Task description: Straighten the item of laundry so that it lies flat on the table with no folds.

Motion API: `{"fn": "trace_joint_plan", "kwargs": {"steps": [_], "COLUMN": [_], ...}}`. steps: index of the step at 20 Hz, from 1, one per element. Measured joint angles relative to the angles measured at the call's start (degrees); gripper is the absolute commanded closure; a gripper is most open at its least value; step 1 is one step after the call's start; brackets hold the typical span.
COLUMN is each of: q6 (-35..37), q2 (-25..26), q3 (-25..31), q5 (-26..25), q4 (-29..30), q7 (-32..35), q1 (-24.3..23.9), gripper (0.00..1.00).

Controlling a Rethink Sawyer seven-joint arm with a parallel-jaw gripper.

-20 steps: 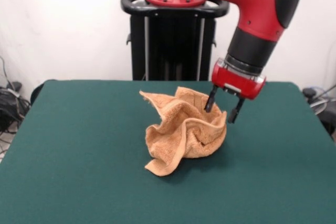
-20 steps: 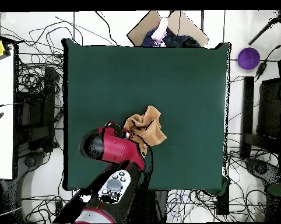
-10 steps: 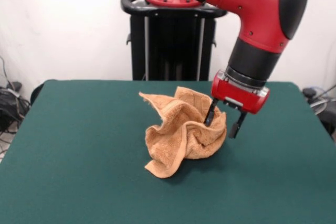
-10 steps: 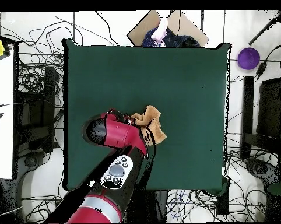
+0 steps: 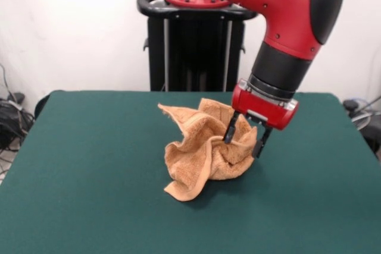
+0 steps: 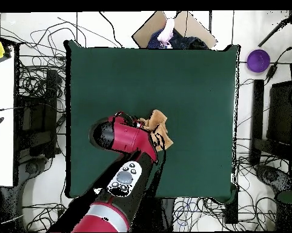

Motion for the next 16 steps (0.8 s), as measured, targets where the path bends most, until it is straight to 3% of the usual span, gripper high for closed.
{"fn": "trace_joint_plan", "kwargs": {"steps": [16], "q6": [0.01], "q2": [-1.62], "q3": [-0.52], "q5": [-0.01], "q4": [0.65], "q7": [0.00], "q1": [0.78], "gripper": [0.00]}}
